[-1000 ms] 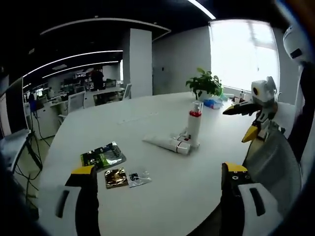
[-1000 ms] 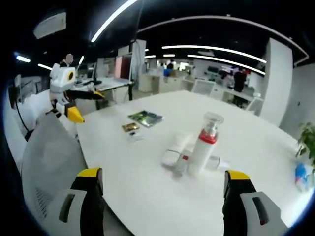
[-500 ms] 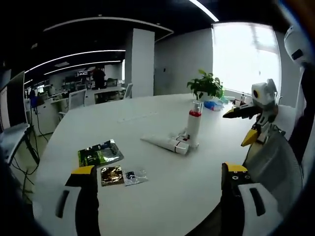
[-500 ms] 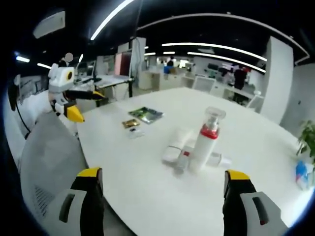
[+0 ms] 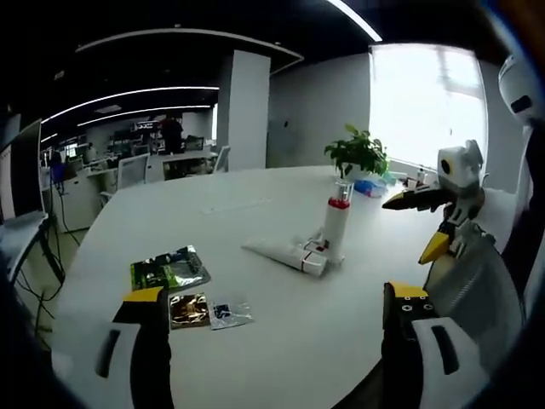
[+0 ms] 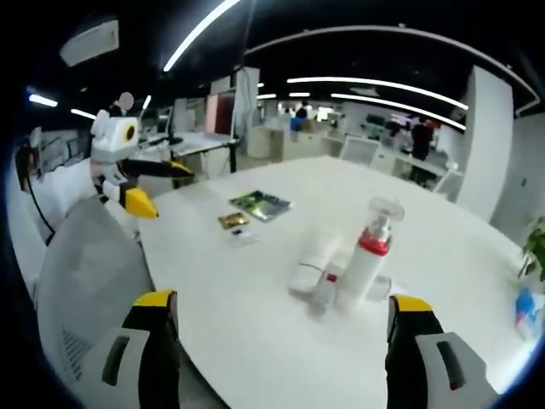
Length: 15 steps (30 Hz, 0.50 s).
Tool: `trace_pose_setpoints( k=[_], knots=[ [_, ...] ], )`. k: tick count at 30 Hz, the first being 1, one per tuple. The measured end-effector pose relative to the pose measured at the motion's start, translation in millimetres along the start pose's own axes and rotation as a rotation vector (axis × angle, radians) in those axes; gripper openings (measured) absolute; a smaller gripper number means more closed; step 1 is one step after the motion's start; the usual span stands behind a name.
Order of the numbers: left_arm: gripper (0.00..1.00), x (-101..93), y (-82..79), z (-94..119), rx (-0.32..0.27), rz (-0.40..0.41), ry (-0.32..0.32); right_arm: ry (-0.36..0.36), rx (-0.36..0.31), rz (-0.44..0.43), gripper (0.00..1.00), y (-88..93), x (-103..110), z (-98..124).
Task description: Arrange the skincare products in the storage area until every visible bottle or jar stands upright without overlapping.
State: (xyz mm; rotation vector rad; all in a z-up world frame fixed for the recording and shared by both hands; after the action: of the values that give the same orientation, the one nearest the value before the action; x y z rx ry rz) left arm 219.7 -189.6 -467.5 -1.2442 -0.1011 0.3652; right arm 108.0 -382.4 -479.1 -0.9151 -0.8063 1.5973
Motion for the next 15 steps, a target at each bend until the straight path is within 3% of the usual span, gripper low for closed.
trace_pose_setpoints(
  k=[7,15],
  knots=[
    [0.99,-3.4,-9.6,-10,-0.029,-0.011,0.029,-0.084,0.002,-0.01,0.98,-7.3,19,-14],
    [0.98,-4.1,-8.0,-13,-0.034,-0.005,0.054,-0.135,0.016,0.03,0.91,-10.5,33,-40]
  ],
)
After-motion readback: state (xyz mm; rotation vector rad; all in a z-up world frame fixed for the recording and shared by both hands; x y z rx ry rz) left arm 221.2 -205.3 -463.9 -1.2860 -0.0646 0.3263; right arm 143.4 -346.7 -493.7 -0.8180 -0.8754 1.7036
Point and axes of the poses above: the point that each gripper's makers call its tool centre point, and the gripper's own axes: z roughly backward along the fingers, x roughly to its left, y roughly out of its underside, the point moved 2 cm from there along z, roughly backward along the fingers, and after that the axes turned 10 degrees about y, right-handed, at the moved point
